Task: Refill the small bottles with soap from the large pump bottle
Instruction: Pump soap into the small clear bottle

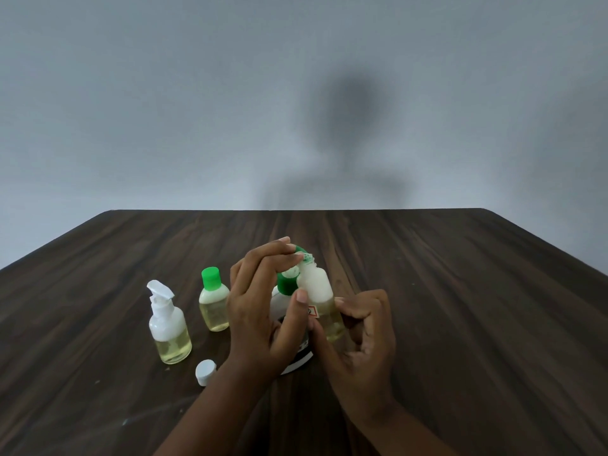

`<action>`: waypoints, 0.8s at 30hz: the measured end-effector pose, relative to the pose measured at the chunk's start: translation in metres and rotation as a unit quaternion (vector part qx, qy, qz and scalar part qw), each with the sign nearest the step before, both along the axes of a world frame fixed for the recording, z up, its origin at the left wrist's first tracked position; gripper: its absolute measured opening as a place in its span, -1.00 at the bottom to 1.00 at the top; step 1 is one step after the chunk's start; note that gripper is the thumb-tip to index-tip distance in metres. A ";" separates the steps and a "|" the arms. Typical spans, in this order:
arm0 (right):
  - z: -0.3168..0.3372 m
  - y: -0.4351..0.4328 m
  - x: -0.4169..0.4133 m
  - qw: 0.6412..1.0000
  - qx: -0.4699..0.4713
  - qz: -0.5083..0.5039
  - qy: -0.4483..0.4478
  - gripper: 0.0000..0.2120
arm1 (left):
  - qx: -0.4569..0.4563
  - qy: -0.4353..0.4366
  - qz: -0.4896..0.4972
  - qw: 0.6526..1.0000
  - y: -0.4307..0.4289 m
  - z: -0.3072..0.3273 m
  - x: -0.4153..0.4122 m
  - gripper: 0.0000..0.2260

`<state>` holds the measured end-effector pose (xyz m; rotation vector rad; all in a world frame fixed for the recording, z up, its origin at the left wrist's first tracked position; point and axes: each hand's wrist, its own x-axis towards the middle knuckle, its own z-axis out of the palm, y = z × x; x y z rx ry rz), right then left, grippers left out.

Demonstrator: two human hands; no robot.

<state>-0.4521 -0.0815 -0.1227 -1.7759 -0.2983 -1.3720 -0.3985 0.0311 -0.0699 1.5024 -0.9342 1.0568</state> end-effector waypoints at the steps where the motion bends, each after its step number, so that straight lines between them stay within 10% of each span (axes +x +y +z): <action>1: 0.000 0.000 0.000 1.000 0.002 0.003 -0.002 -0.73 | -0.002 0.000 -0.002 1.000 0.000 0.000 0.000 -0.75; 24: 0.005 0.009 -0.005 0.978 0.118 0.096 0.144 -0.53 | 0.034 -0.019 -0.031 0.999 0.003 -0.015 0.000 -0.62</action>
